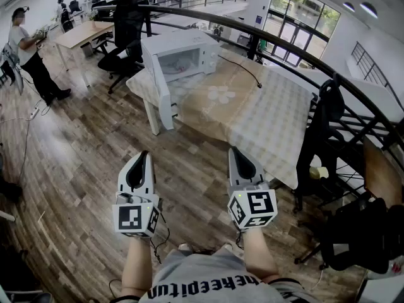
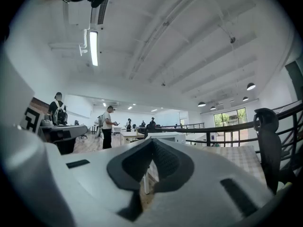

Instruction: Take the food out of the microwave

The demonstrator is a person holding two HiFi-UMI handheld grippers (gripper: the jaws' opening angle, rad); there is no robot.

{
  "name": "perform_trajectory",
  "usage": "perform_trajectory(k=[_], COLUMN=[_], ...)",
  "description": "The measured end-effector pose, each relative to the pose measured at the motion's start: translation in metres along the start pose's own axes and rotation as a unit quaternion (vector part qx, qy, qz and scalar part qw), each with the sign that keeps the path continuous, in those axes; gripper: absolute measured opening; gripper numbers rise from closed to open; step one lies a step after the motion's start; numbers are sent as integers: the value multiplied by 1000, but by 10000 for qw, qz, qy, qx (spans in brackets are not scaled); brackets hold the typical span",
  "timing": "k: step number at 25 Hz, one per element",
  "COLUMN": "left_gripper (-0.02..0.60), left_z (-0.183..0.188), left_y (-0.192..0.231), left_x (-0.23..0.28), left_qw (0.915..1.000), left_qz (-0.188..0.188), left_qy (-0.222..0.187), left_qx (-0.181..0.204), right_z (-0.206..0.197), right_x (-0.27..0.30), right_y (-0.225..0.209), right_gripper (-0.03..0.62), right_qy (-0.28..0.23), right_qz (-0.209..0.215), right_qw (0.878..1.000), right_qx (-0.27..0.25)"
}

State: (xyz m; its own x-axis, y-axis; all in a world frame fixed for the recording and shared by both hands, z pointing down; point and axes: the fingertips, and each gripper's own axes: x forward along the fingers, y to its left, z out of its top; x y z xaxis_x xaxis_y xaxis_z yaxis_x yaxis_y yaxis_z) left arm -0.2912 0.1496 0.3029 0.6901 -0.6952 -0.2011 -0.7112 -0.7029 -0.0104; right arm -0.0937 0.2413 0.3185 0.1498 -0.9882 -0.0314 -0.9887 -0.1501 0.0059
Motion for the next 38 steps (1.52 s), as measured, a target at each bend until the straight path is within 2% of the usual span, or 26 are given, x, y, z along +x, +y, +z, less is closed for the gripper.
perform_trajectory(k=[8,14,25,30,38], left_gripper=[11,11,11,12,11], left_z=[5,-5,10,16,-2], left_y=[7,15,25,26,19], left_x=[-2,-4,-5,8,55], left_qw=[9999,10000,9999,9998,9999], left_qz=[33,-38,-139,-164,-96], left_qy=[84,-13,-41,-36,-42], left_qx=[-63,-55,-37,-80,-107], right_z=[-1,-3,1,6,-1], right_x=[2,5,7,16,55], right_y=[10,17,25,22,-10], right_gripper=[5,5,5,5,5], right_qy=[-4,12,-103,-94,-132], right_qz=[-13,-26,-228,-200,-72], right_qw=[10000,10000,9997,9997,9999], right_qx=[-6,-18,62,62,25])
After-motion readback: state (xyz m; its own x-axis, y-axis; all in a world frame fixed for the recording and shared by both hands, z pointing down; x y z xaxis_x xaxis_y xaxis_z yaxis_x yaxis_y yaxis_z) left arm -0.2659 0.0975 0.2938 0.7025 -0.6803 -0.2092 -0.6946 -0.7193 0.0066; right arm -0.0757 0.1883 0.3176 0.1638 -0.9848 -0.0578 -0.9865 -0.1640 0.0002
